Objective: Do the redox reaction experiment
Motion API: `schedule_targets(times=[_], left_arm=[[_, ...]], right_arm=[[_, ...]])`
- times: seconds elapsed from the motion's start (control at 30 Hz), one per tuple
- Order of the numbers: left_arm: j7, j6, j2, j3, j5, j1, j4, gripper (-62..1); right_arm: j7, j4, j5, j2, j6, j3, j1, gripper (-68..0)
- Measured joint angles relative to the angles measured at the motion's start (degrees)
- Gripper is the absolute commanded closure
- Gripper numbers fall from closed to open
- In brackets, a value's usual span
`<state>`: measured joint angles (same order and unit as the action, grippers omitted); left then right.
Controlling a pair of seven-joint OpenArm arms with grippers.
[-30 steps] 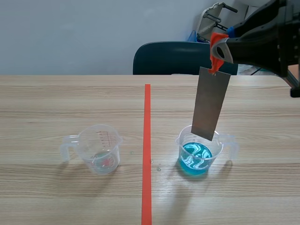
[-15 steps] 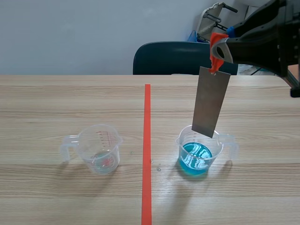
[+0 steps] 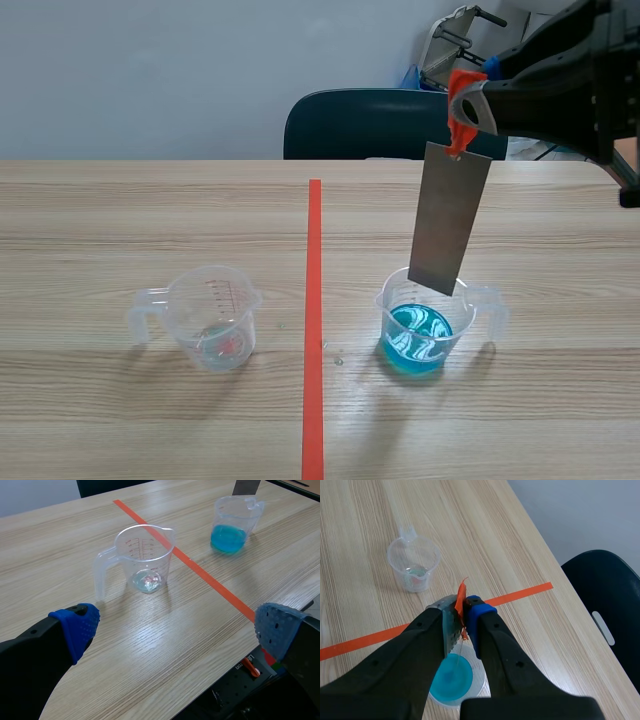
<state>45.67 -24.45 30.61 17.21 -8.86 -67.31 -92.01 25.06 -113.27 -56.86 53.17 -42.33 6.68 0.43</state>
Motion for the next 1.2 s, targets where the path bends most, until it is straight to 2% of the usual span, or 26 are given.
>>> schedule_targets(times=[1.2], left_arm=[[0.0, 0.0, 0.0, 0.0, 0.0, 0.0, 0.0, -62.3]], right_arm=[[-0.79, 0.0, 0.02, 0.0, 0.0, 0.0, 0.0, -0.6]])
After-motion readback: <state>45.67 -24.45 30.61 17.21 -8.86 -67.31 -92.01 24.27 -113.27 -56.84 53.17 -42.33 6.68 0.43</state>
